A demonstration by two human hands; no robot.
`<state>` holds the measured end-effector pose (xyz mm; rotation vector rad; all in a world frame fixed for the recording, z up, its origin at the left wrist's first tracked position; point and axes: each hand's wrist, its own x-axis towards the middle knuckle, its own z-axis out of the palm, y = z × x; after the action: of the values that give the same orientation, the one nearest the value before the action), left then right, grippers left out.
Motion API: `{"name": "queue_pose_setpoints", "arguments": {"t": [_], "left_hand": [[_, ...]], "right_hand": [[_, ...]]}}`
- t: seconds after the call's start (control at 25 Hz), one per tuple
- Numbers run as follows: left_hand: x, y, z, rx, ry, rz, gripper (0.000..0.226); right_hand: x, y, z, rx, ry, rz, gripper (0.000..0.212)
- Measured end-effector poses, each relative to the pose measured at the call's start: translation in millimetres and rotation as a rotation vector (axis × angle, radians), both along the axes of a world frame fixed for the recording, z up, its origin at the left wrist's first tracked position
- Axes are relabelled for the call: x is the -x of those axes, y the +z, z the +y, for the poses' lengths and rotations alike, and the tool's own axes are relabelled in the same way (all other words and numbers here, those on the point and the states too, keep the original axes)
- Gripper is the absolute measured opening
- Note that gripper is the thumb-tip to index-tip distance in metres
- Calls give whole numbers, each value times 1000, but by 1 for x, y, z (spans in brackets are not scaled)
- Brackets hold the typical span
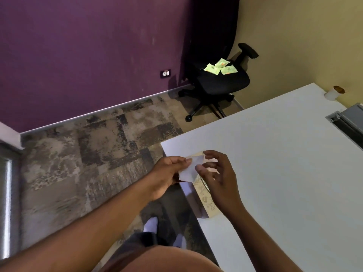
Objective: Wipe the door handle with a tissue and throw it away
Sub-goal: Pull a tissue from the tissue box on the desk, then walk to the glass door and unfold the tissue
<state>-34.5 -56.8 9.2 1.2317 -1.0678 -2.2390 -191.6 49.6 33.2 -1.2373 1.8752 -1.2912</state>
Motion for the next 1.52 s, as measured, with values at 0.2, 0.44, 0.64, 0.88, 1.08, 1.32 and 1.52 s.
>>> {"name": "queue_pose_setpoints", "arguments": {"t": [0.2,0.44,0.64,0.88,1.08,1.32,1.52], "left_hand": [[-21,18,15,93,132,-63,20],[-66,41,14,258,279,-189,20],[-121,41,-1,250,409,-174,24],[-230,39,-30,113,435,-98,23],[-326,36,-48,225,533,-257,8],[-388,76,-64,604,494,-40,36],[-436,105,-76,735,794,-217,13]], "right_hand": [[-13,-12,-8,70,233,278,30],[-49,-4,-33,111,345,279,17],[-93,12,-68,129,438,131,14],[-174,36,-126,105,454,-147,15],[-252,67,-173,86,509,-330,18],[-353,94,-217,115,879,-133,16],[-411,116,-246,153,1062,-124,11]]}}
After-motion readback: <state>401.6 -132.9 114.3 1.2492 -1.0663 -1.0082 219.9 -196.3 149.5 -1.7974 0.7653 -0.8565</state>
